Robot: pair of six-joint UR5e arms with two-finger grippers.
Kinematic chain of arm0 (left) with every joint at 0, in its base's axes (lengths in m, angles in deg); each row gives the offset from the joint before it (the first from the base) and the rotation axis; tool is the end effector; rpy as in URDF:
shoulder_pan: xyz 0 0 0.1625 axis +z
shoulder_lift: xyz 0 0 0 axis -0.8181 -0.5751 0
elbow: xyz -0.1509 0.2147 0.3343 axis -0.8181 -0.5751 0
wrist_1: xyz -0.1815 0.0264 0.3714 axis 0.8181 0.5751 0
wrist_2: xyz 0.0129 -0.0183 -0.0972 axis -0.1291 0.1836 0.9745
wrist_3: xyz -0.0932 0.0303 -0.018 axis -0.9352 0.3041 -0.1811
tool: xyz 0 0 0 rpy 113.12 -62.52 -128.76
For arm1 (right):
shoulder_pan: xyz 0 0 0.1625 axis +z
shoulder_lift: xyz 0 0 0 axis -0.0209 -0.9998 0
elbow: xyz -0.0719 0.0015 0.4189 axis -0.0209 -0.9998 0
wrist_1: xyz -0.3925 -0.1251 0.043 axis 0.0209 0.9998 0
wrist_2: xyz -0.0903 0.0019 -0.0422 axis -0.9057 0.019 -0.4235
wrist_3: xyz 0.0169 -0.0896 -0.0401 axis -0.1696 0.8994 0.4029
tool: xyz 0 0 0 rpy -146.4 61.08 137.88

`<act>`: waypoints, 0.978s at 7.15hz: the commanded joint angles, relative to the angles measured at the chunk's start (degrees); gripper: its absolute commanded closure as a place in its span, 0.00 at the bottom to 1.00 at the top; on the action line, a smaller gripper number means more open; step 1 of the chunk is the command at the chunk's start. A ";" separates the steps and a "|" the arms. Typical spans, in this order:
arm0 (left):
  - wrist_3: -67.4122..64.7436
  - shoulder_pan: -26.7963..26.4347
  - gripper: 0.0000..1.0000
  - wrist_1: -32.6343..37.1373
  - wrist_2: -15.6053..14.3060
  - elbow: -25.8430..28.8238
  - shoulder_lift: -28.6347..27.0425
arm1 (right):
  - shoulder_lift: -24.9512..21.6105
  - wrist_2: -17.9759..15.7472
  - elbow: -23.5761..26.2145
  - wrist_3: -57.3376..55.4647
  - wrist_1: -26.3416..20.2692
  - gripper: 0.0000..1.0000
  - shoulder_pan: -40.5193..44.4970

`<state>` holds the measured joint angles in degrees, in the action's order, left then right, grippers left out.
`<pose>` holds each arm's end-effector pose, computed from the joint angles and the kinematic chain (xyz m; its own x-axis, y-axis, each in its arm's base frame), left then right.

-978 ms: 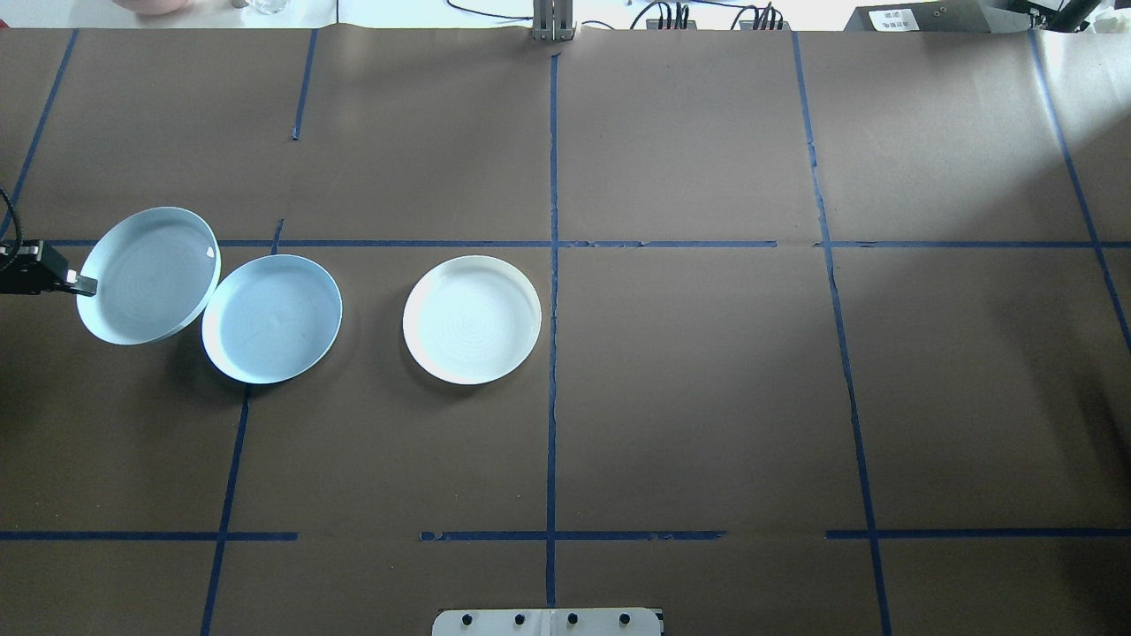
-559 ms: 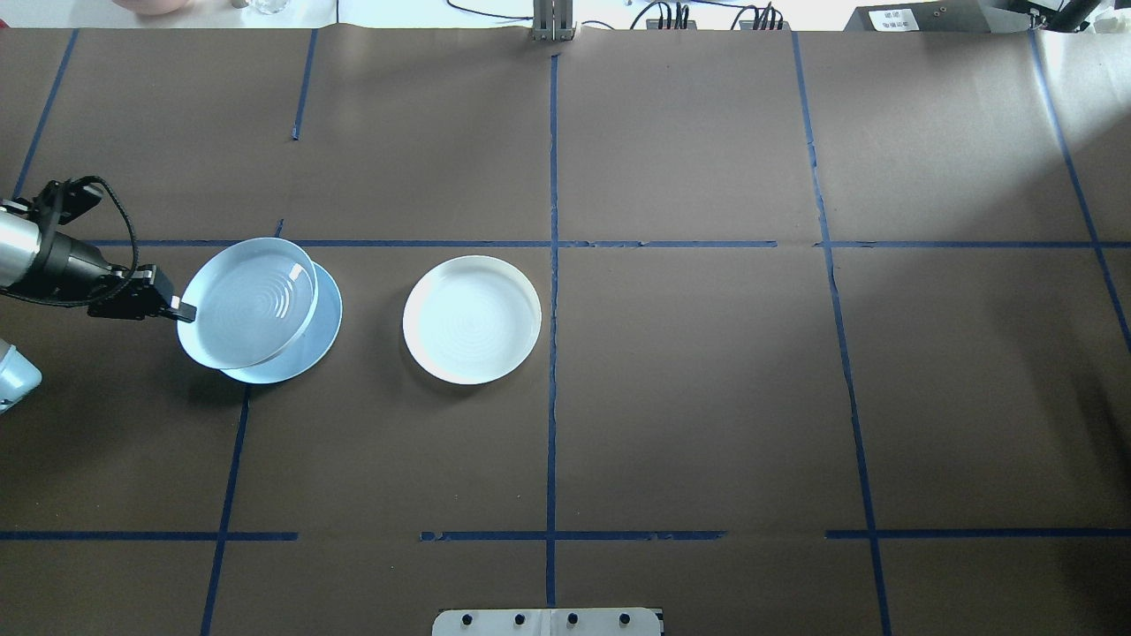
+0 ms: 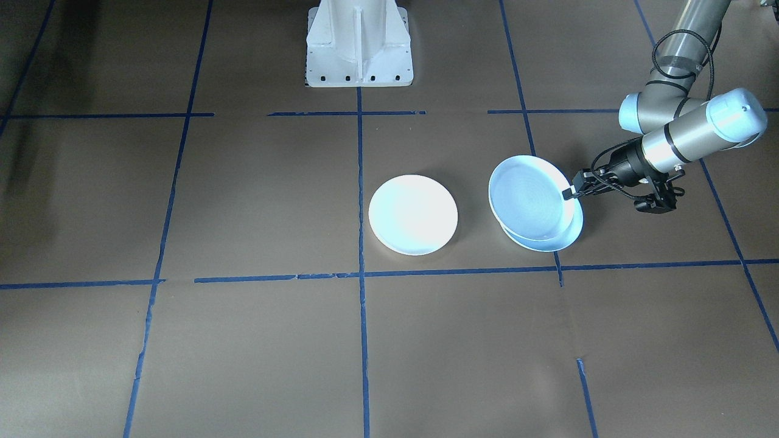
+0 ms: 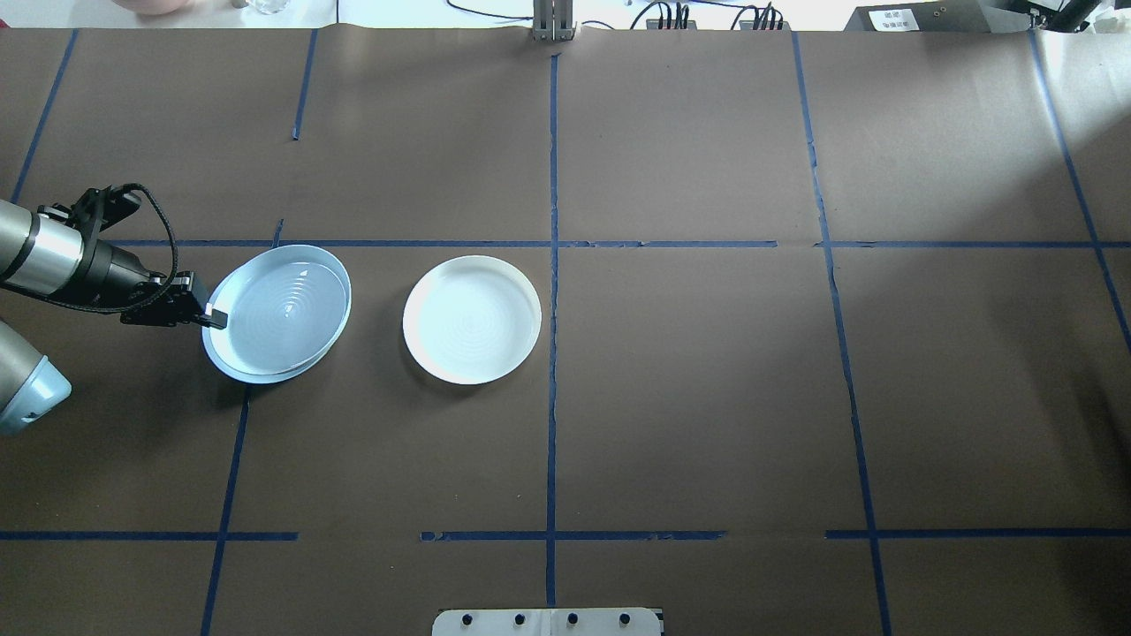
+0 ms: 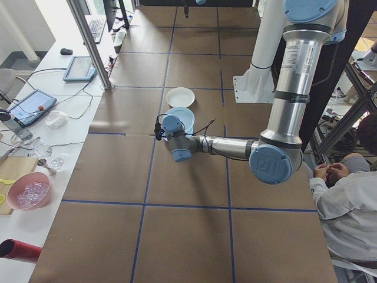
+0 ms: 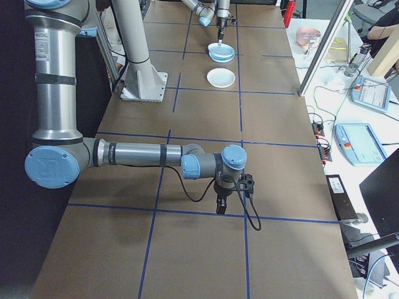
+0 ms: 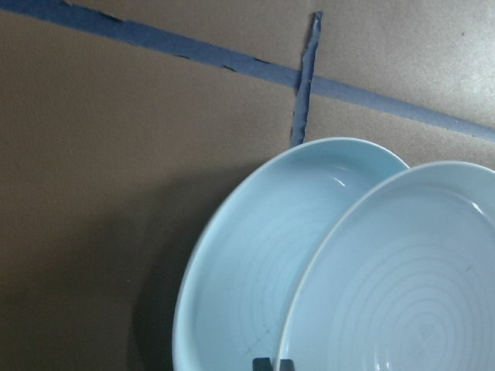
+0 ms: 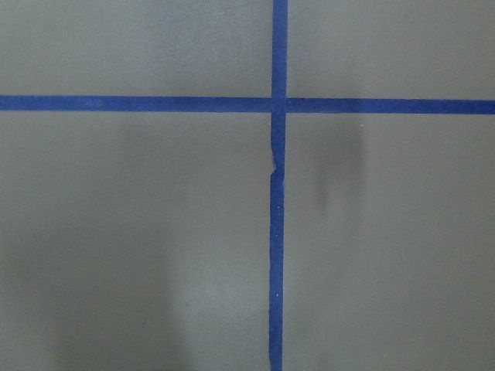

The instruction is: Stack plate in center

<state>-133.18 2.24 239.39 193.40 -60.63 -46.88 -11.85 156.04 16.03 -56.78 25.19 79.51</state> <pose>0.2932 -0.4789 0.5298 0.2829 -0.1207 -0.9515 0.0356 0.9927 -0.1153 -0.0292 -0.4852 0.6712 0.7709 0.0111 0.6369 0.0399 0.9970 -0.0657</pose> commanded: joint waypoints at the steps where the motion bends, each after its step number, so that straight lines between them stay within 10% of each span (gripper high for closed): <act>1: 0.02 0.61 1.00 -0.82 -2.63 -0.82 0.22 | 0.00 0.00 0.00 0.00 0.00 0.00 0.00; 7: 0.10 2.46 1.00 -2.92 -5.80 -4.16 3.91 | 0.00 0.00 0.00 0.00 0.00 0.00 0.00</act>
<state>-133.14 4.62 237.52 188.10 -64.43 -43.09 -11.85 156.04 16.03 -56.78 25.19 79.51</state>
